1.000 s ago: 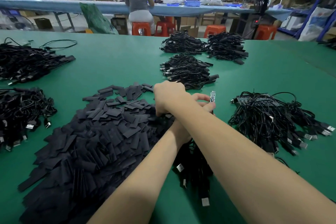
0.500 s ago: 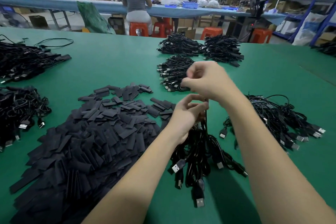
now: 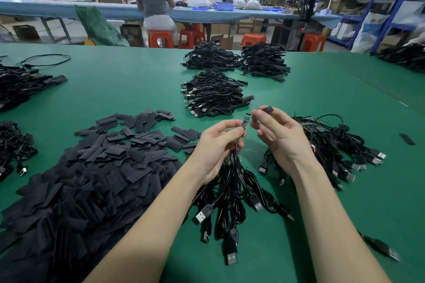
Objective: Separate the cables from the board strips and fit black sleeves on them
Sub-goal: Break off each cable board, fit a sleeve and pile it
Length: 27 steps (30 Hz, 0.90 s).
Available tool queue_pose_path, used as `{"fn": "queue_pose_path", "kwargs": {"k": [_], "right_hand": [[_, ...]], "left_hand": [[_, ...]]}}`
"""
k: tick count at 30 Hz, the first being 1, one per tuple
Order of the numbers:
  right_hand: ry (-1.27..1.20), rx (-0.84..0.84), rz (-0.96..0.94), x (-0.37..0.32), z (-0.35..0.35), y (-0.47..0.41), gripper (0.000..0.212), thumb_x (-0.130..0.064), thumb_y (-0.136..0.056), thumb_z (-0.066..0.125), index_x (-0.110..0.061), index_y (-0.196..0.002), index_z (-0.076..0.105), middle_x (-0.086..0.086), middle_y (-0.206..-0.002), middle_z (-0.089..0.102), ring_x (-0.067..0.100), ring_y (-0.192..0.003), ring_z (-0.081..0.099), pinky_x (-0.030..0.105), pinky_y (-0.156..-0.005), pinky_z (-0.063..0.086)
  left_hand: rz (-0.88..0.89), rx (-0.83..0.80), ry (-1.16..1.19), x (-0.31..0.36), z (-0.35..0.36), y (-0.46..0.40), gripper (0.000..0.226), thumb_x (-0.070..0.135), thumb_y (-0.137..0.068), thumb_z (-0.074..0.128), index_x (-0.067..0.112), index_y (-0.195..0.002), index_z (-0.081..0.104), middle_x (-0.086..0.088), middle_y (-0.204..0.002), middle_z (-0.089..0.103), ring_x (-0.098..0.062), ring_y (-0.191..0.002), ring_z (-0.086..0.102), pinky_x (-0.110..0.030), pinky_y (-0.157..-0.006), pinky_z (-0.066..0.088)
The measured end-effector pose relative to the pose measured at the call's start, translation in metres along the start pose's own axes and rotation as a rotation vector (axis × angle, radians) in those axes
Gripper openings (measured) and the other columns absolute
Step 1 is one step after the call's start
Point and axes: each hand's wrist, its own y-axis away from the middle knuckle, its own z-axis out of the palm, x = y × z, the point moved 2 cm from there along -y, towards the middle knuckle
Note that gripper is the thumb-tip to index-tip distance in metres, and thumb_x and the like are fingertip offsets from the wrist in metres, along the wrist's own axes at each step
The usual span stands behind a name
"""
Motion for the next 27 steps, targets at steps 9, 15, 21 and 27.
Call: {"fn": "queue_pose_path", "kwargs": {"k": [9,15,21,27], "right_hand": [[-0.005,0.043,-0.032,0.000,0.001,0.002,0.029,-0.040,-0.058,0.091,-0.029,-0.083,0.081,-0.003,-0.095,0.077,0.008,-0.082,0.071,0.015,-0.057,0.048],[0.043,0.025,-0.042,0.003,0.001,0.000,0.017,-0.030,-0.069,0.090,-0.028,-0.084,0.081,-0.004,-0.089,0.077,0.007,-0.078,0.070,0.016,-0.058,0.049],[0.077,-0.044,-0.044,0.000,-0.001,0.000,0.015,-0.024,-0.070,0.088,-0.025,-0.083,0.081,-0.004,-0.083,0.076,0.006,-0.076,0.070,0.016,-0.060,0.051],[0.165,-0.221,0.068,-0.003,0.001,0.004,0.028,-0.032,-0.055,0.089,-0.025,-0.080,0.081,0.003,-0.089,0.078,0.007,-0.073,0.070,0.017,-0.062,0.054]], "left_hand": [[-0.004,-0.035,0.030,-0.001,-0.003,0.000,0.013,0.000,-0.091,0.064,0.009,-0.097,0.071,-0.003,-0.076,0.068,-0.009,-0.060,0.057,-0.016,-0.062,0.051],[-0.029,-0.039,0.059,0.000,-0.002,0.001,0.013,-0.003,-0.091,0.065,0.007,-0.096,0.071,-0.004,-0.076,0.068,-0.009,-0.059,0.057,-0.016,-0.062,0.052],[-0.020,-0.109,-0.131,0.012,-0.006,0.002,0.012,-0.003,-0.090,0.065,0.007,-0.096,0.070,-0.003,-0.074,0.066,-0.009,-0.058,0.055,-0.016,-0.060,0.049],[-0.026,-0.235,-0.383,0.034,-0.020,0.003,0.013,0.000,-0.089,0.069,0.010,-0.097,0.072,-0.001,-0.079,0.071,-0.009,-0.063,0.059,-0.018,-0.065,0.051]]}}
